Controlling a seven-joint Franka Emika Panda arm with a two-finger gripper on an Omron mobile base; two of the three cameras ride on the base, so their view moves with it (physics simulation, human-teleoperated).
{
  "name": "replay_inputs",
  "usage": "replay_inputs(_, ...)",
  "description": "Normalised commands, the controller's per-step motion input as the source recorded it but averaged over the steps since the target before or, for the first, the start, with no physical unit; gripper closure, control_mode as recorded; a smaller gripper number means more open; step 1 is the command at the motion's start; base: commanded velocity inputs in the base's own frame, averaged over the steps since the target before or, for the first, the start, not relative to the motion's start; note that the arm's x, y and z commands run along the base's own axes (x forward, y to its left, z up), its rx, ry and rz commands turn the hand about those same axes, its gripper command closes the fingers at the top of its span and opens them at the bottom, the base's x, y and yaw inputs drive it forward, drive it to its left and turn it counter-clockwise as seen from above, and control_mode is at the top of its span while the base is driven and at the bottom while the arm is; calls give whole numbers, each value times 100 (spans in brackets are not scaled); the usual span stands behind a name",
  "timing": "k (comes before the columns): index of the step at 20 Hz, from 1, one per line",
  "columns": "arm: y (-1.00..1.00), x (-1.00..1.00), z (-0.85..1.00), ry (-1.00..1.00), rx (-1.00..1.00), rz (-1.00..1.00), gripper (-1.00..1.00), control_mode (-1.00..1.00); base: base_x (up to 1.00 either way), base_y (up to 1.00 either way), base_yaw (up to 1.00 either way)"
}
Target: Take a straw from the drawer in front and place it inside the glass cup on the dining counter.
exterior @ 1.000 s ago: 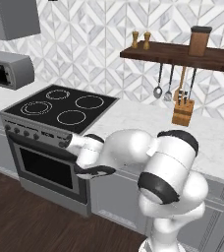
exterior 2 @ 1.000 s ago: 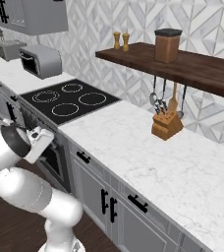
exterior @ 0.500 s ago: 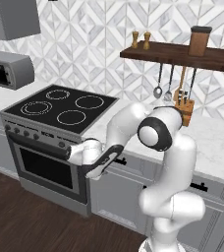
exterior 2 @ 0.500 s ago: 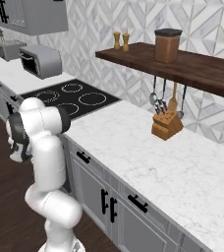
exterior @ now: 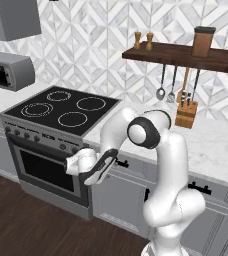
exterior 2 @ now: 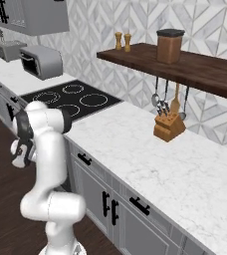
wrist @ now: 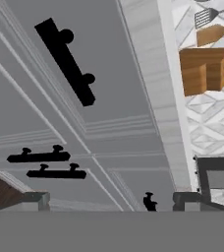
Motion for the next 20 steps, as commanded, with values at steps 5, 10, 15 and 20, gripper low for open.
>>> replay_inputs(5,-78,0,0,-28,7,0,-100,-100,0,0,0)
replay_inputs(10,-34,0,0,-5,0,0,-100,-100,0,0,0)
replay_inputs(15,0,12,0,20,-17,6,-100,-100,0,0,0)
replay_inputs(20,3,19,0,16,-23,6,-100,-100,0,0,0)
